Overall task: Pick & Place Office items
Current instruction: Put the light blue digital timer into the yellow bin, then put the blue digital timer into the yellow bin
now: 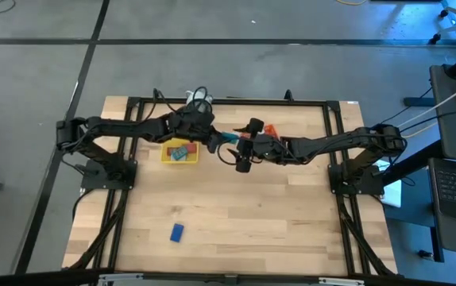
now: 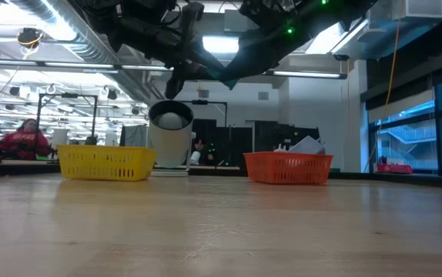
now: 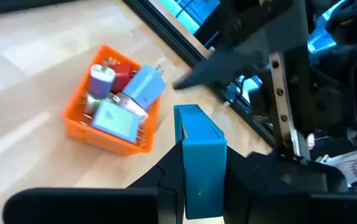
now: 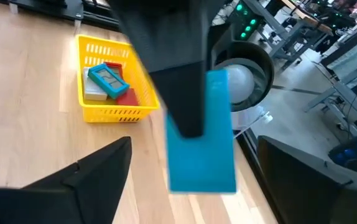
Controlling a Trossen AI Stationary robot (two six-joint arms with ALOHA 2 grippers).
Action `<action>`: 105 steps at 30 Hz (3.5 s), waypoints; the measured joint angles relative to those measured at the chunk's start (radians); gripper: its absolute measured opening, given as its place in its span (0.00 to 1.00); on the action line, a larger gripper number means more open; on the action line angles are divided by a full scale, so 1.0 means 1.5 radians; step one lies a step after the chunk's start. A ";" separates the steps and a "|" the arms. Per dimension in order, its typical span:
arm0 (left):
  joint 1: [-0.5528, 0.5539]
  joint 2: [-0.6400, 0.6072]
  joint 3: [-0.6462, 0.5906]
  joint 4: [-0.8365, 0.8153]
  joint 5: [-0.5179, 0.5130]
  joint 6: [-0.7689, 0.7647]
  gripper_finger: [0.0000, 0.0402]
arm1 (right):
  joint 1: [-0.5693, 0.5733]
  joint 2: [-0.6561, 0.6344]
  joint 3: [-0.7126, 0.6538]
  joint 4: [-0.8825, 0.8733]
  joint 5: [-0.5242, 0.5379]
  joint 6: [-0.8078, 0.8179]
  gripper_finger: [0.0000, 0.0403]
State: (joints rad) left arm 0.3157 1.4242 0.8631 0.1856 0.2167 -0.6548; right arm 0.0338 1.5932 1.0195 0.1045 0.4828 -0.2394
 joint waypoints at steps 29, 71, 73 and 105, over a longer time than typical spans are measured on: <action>-0.111 -0.416 -0.101 -0.520 -0.345 0.113 0.15 | 0.027 -0.035 -0.006 0.052 -0.087 0.257 0.64; 0.022 -0.363 -0.276 -0.453 -0.235 0.060 0.45 | 0.050 -0.428 -0.346 0.180 -0.222 0.291 0.58; 0.029 -0.363 -0.267 -0.453 -0.233 0.066 0.49 | 0.050 -0.428 -0.346 0.180 -0.222 0.288 0.58; -0.462 -0.180 0.074 -0.562 -0.215 -0.429 0.57 | 0.076 -0.427 -0.346 0.108 -0.230 0.297 0.58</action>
State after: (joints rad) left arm -0.3767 1.1543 0.9737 -0.6577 -0.1057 -1.2985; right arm 0.1477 0.9524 0.5011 0.2667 0.1383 0.2068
